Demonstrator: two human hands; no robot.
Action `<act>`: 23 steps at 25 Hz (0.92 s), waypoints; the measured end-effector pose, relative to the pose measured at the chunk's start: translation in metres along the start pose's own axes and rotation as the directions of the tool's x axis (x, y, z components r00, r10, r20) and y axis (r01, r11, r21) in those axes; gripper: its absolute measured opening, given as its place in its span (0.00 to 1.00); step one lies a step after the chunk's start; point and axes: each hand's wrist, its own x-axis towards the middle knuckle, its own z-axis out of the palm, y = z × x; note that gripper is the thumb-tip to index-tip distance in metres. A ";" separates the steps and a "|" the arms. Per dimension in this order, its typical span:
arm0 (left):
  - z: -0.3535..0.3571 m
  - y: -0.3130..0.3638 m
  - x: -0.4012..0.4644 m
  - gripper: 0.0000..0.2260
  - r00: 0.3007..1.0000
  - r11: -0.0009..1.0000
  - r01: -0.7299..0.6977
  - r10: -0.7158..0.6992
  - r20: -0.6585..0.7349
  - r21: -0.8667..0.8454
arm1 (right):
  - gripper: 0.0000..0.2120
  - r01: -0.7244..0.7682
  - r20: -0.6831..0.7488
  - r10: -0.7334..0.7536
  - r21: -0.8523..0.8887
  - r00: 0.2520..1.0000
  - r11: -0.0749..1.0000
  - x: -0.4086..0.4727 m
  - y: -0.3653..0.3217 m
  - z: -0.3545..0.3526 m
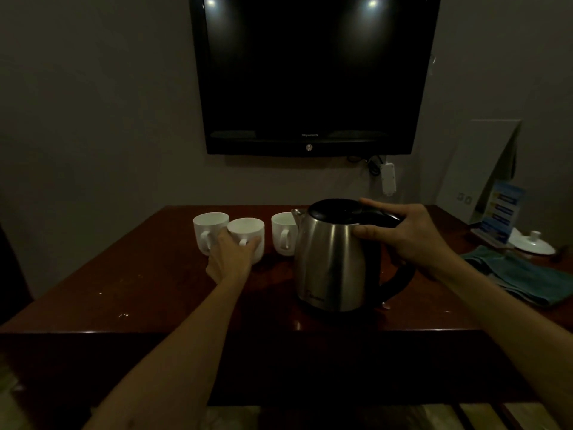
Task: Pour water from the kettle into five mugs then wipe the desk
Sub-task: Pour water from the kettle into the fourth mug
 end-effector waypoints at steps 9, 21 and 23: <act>-0.032 -0.004 -0.021 0.24 0.901 0.963 -0.261 0.220 0.374 0.061 | 0.37 -0.039 0.046 0.044 -0.109 0.998 0.993 -0.007 -0.021 0.000; -0.016 0.020 -0.045 0.24 0.774 0.932 -0.360 0.281 0.567 0.029 | 0.28 -0.124 0.162 0.187 -0.337 0.969 0.933 -0.004 -0.066 -0.046; -0.015 0.021 -0.048 0.24 0.768 0.928 -0.373 0.300 0.566 0.015 | 0.26 -0.128 0.185 0.204 -0.355 0.961 0.926 -0.001 -0.071 -0.049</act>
